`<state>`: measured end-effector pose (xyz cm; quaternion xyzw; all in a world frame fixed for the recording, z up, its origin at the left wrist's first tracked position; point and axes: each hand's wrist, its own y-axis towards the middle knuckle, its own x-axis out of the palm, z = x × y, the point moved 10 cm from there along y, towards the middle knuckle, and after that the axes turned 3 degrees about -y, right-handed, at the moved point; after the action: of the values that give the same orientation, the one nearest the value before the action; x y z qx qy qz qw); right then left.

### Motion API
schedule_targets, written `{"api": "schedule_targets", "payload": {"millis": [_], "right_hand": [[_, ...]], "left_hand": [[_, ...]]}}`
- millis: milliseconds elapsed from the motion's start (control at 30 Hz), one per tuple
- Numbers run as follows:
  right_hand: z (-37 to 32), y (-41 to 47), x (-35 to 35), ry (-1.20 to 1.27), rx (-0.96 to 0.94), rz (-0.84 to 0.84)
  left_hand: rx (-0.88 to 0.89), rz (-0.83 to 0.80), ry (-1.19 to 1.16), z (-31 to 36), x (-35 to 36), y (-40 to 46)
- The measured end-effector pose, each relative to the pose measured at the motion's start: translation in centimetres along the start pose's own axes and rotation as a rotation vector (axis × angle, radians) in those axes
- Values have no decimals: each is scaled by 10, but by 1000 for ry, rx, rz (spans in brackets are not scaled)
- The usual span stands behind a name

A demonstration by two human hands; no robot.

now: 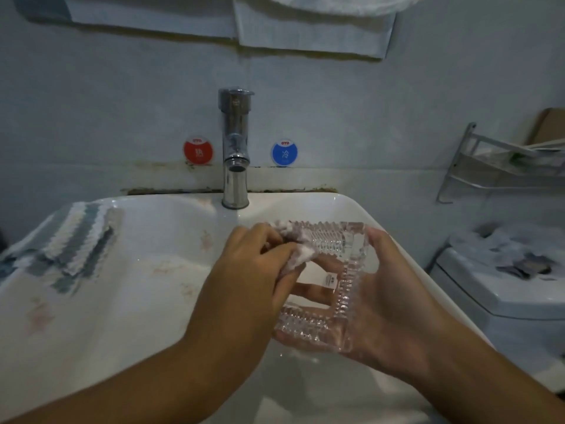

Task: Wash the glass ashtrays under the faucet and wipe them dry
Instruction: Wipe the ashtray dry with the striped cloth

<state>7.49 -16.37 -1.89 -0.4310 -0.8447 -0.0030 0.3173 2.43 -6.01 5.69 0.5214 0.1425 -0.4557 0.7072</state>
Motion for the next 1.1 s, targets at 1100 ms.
{"api": "schedule_targets", "payload": {"millis": [1100], "right_hand": [[-2,-7,2,56,26,19]], "left_hand": [[204,-209,-226,36,-5,-18]]}}
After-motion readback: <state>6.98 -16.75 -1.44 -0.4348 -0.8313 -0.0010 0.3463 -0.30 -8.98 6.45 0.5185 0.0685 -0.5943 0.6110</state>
